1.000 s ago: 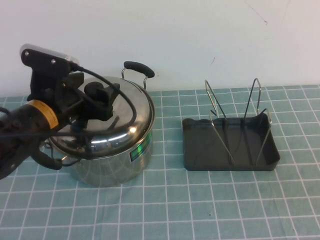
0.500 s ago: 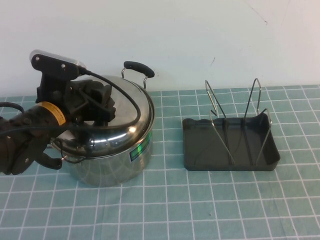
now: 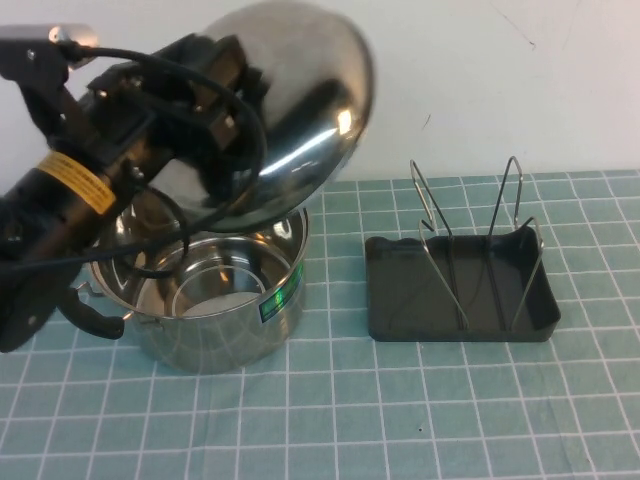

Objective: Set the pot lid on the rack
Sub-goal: Hand over the pot lid

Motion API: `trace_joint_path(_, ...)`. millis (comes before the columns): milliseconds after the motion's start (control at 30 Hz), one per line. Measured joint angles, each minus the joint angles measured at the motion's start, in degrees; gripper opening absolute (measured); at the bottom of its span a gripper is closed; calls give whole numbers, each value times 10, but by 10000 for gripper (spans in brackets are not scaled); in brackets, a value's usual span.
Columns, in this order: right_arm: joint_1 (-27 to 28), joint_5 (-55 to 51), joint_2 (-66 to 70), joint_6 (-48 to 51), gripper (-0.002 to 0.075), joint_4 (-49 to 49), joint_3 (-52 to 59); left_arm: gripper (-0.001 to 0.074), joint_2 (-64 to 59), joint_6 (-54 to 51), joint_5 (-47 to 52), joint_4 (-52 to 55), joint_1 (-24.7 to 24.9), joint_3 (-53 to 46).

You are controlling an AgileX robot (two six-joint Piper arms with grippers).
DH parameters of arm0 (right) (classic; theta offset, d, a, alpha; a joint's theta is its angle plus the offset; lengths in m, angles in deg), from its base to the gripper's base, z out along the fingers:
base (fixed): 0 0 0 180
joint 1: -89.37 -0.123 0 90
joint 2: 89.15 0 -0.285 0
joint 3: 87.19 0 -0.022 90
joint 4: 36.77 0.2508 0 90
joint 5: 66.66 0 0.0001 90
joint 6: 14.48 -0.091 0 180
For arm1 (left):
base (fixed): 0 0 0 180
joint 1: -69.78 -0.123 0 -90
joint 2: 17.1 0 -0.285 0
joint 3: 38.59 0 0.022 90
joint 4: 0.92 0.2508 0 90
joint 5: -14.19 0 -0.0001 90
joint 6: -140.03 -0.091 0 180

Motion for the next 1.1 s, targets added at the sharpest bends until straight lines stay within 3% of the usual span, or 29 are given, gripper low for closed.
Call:
trace_joint_path(167, 0, 3, 38, -85, 2, 29, 0, 316, 0, 30, -73, -16, 74, 0)
trace_joint_path(267, 0, -17, 71, -113, 51, 33, 0, 316, 0, 7, -82, -36, 121, 0)
trace_joint_path(433, 0, -74, 102, -203, 235, 33, 0, 316, -15, -15, -110, -43, 181, 0)
trace_joint_path(633, 0, -81, 104, -278, 439, 33, 0, 316, -17, -17, -146, -64, 196, 0)
trace_joint_path(800, 0, -81, 105, -333, 474, 33, -4, 316, -17, 4, -149, -37, 196, 0)
trace_joint_path(1100, 0, -88, 136, -345, 479, 33, -73, 316, -17, 9, -149, 16, 196, 0)
